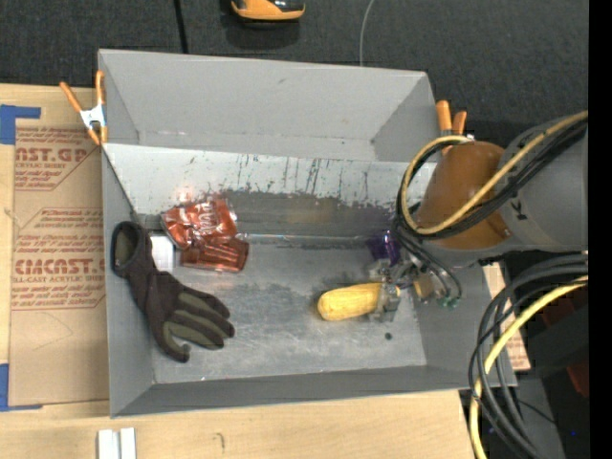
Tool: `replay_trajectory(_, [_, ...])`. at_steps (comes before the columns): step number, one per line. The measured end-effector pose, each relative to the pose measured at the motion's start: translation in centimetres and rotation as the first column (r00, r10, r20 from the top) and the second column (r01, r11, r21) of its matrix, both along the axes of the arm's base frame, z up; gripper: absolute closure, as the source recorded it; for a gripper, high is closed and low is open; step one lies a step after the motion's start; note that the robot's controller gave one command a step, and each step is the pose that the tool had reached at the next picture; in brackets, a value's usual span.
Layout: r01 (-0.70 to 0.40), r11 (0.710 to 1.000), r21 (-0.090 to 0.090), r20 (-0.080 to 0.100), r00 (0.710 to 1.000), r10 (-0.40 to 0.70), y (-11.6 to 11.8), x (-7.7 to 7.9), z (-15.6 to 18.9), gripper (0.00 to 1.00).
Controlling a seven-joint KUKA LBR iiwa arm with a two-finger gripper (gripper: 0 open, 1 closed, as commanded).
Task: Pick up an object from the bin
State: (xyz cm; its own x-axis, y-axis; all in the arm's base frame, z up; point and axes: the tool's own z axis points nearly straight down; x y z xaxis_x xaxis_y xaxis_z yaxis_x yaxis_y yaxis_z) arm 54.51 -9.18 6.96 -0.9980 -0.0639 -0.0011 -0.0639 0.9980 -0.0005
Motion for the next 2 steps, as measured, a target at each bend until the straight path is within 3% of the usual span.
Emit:
replay_trajectory(1, [0.0,1.0,0.0,0.0,1.0,0.0,0.0,0.0,0.0,1.0])
replay_trajectory(2, [-0.006,1.0,-0.001,0.006,1.0,0.006,-1.2,-0.2,16.0,1.0])
